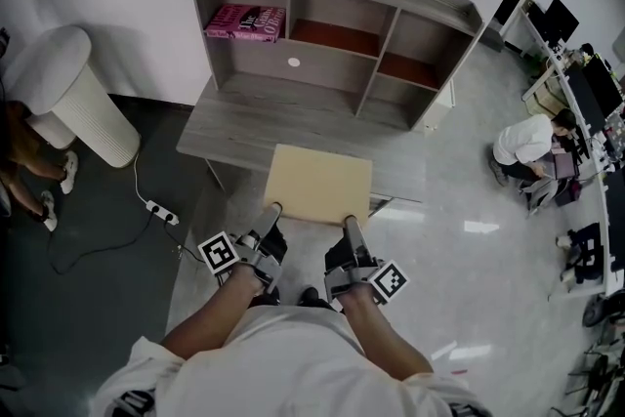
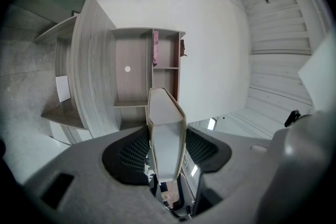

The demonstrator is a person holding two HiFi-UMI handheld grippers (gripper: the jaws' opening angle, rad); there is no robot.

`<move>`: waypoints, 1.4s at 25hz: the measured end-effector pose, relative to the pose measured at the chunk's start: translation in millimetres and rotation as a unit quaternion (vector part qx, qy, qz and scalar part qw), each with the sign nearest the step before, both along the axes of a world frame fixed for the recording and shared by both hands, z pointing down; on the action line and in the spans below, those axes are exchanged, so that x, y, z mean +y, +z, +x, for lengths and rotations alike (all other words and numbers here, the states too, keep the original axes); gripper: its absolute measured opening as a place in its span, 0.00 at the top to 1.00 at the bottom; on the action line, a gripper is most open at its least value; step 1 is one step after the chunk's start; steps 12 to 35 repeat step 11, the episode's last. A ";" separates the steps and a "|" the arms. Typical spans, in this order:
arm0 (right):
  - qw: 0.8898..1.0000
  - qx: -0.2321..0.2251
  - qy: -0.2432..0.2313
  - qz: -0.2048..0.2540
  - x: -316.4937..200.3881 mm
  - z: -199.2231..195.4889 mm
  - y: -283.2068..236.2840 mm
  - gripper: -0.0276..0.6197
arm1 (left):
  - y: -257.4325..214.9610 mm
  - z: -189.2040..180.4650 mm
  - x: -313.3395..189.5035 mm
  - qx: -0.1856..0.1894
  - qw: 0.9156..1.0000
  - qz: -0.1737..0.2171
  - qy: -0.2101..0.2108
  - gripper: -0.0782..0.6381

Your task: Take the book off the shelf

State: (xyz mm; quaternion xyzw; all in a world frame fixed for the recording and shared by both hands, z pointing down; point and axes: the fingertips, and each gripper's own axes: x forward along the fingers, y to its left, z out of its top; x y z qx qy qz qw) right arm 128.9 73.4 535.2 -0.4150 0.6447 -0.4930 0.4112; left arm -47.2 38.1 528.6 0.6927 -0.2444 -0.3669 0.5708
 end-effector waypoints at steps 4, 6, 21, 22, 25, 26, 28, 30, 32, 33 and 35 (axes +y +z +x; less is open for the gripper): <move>1.000 0.003 0.000 0.002 -0.9 3.3 1.5 0.61 | 1.7 2.5 0.4 0.003 1.000 -0.002 -0.001 0.59; 1.000 0.001 0.002 0.002 -3.0 4.7 1.4 0.61 | 2.0 3.5 -1.6 0.002 1.000 -0.002 -0.004 0.59; 1.000 0.002 0.002 0.008 -9.8 13.0 0.7 0.61 | 0.2 11.4 -9.2 0.002 1.000 0.003 -0.004 0.59; 1.000 0.002 0.002 0.008 -9.8 13.0 0.7 0.61 | 0.2 11.4 -9.2 0.002 1.000 0.003 -0.004 0.59; 1.000 0.002 0.002 0.008 -9.8 13.0 0.7 0.61 | 0.2 11.4 -9.2 0.002 1.000 0.003 -0.004 0.59; 1.000 0.002 0.002 0.008 -9.8 13.0 0.7 0.61 | 0.2 11.4 -9.2 0.002 1.000 0.003 -0.004 0.59; 1.000 0.002 0.002 0.008 -9.8 13.0 0.7 0.61 | 0.2 11.4 -9.2 0.002 1.000 0.003 -0.004 0.59; 1.000 0.002 0.002 0.008 -9.8 13.0 0.7 0.61 | 0.2 11.4 -9.2 0.002 1.000 0.003 -0.004 0.59; 1.000 0.002 0.002 0.008 -9.8 13.0 0.7 0.61 | 0.2 11.4 -9.2 0.002 1.000 0.003 -0.004 0.59; 1.000 0.002 0.002 0.008 -9.8 13.0 0.7 0.61 | 0.2 11.4 -9.2 0.002 1.000 0.003 -0.004 0.59; 1.000 0.002 0.002 0.008 -9.8 13.0 0.7 0.61 | 0.2 11.4 -9.2 0.002 1.000 0.003 -0.004 0.59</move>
